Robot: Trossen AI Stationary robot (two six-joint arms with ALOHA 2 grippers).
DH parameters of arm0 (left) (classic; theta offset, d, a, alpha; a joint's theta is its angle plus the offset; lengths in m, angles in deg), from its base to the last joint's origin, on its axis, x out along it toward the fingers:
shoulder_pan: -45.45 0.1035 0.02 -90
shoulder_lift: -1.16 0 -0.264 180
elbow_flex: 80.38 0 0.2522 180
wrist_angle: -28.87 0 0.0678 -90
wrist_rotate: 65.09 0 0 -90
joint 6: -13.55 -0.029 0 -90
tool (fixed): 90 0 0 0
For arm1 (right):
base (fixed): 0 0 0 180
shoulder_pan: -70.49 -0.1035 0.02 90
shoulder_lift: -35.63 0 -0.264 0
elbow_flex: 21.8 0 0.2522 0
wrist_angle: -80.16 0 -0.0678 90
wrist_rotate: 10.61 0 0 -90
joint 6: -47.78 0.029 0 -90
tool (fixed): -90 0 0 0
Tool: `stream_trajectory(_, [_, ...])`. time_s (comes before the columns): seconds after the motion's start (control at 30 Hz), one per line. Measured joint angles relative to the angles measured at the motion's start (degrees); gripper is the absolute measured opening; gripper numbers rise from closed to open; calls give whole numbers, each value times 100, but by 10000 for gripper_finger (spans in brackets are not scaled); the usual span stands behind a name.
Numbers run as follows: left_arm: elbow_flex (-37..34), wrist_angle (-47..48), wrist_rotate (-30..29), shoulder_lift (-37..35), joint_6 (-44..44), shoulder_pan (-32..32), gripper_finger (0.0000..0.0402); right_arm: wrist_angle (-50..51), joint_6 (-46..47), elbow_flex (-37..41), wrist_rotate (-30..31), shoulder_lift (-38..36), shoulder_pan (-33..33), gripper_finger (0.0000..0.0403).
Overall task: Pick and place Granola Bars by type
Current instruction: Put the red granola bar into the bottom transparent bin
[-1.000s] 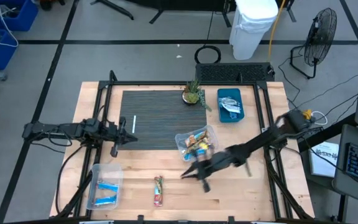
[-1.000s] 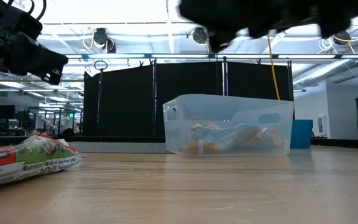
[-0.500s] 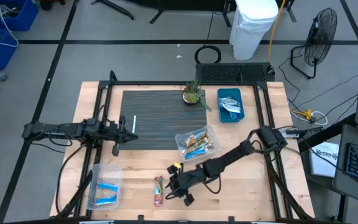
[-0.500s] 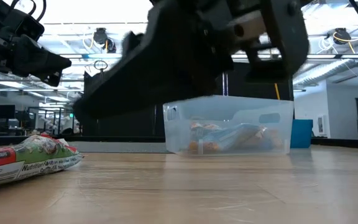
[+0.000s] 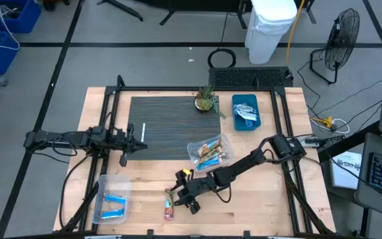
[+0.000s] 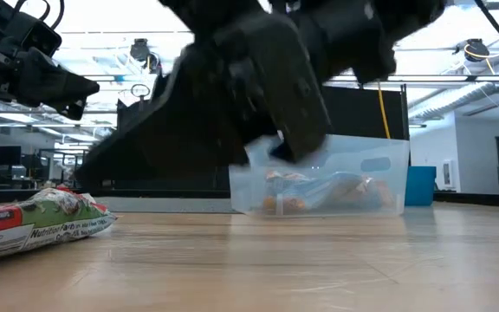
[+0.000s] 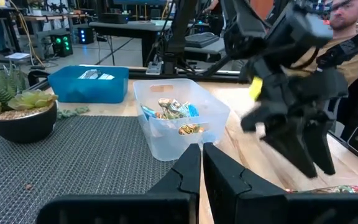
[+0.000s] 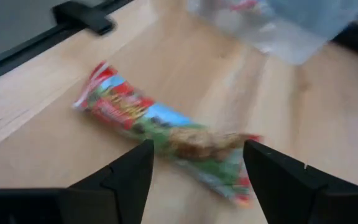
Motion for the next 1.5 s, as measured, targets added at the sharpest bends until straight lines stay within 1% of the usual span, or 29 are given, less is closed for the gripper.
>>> stream_trajectory(0.03, [0,0,2,0,0,0,26,-64,15,6,-148,74,21,240])
stream_trajectory(0.13, [0,-4,2,-1,0,0,26,-207,188,6,-325,208,76,242])
stream_trajectory(0.33, [0,-5,2,1,-2,0,26,-656,321,2,-368,315,167,237])
stream_trajectory(0.4, [0,-7,2,0,-2,0,26,-704,323,6,-482,341,199,235])
stream_trajectory(0.57, [-2,-6,2,1,-4,0,26,-751,616,-167,-800,592,306,233])
stream_trajectory(0.7, [-4,-31,3,1,-4,0,26,-772,633,-464,-852,879,316,232])
stream_trajectory(0.83, [-4,-28,4,1,-4,0,26,-780,618,-617,-1084,1046,326,222])
stream_trajectory(0.93, [-4,-30,0,1,-4,0,26,-761,618,-617,-1094,1049,329,203])
stream_trajectory(1.03, [-4,-32,7,0,-4,0,26,-777,582,-617,-1096,1053,329,167])
stream_trajectory(1.3, [-4,-35,4,1,-4,0,26,-935,339,-615,-1103,1056,344,23])
stream_trajectory(1.43, [-4,-35,4,1,-4,0,26,-1128,272,-602,-1121,1067,346,18])
stream_trajectory(1.5, [-4,-35,3,1,-4,0,26,-1267,251,-593,-1264,1058,349,17])
